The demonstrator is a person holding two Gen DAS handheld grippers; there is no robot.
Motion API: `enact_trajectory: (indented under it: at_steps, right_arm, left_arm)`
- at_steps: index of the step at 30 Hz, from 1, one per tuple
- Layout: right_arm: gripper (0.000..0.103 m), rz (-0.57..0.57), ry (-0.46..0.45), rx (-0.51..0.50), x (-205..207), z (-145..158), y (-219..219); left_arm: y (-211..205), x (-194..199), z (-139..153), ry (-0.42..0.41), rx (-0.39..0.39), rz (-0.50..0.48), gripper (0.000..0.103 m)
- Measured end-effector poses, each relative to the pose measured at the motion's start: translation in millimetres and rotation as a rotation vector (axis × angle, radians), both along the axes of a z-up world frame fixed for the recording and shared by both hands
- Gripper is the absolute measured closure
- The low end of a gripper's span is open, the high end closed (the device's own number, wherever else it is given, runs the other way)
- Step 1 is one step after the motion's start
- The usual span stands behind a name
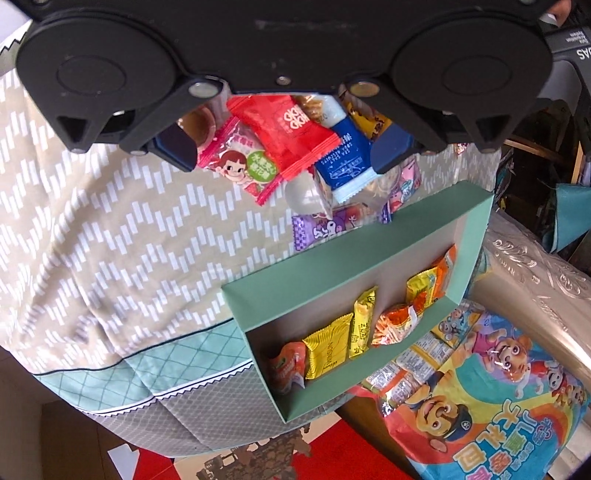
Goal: Organize snacks
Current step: 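Move both tools back to the snack pile, then grasp the blue soda-biscuit pack with the right tool while the left tool grasps the yellow-green stick pack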
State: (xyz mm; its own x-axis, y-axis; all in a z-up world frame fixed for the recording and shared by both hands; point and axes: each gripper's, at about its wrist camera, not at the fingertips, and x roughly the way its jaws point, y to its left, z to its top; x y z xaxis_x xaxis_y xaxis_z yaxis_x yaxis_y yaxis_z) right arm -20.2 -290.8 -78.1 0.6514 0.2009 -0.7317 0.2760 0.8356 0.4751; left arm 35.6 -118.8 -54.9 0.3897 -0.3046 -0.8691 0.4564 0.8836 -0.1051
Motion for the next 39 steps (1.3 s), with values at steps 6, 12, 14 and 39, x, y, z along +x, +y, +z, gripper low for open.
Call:
enact_trajectory:
  at_steps: [6,12,14,39]
  right_arm:
    - [0.038,0.069,-0.052,0.039,-1.4,10.1,13.1]
    - [0.04,0.187,-0.046,0.043,11.8,6.2,42.2]
    - [0.04,0.171,-0.033,0.024,14.4,0.5,42.1]
    - [0.06,0.246,-0.02,-0.122,19.3,-15.5,68.1]
  left_arm:
    - [20.6,-0.9,2.4,0.004,-0.01,0.014,0.0]
    - [49.1,2.8,9.1,-0.034,0.014,-0.029,0.0]
    - [55.5,1.3,9.1,-0.025,0.018,-0.075,0.0]
    - [103.3,-25.4,-8.4,0.084,-0.003,0.043,0.076]
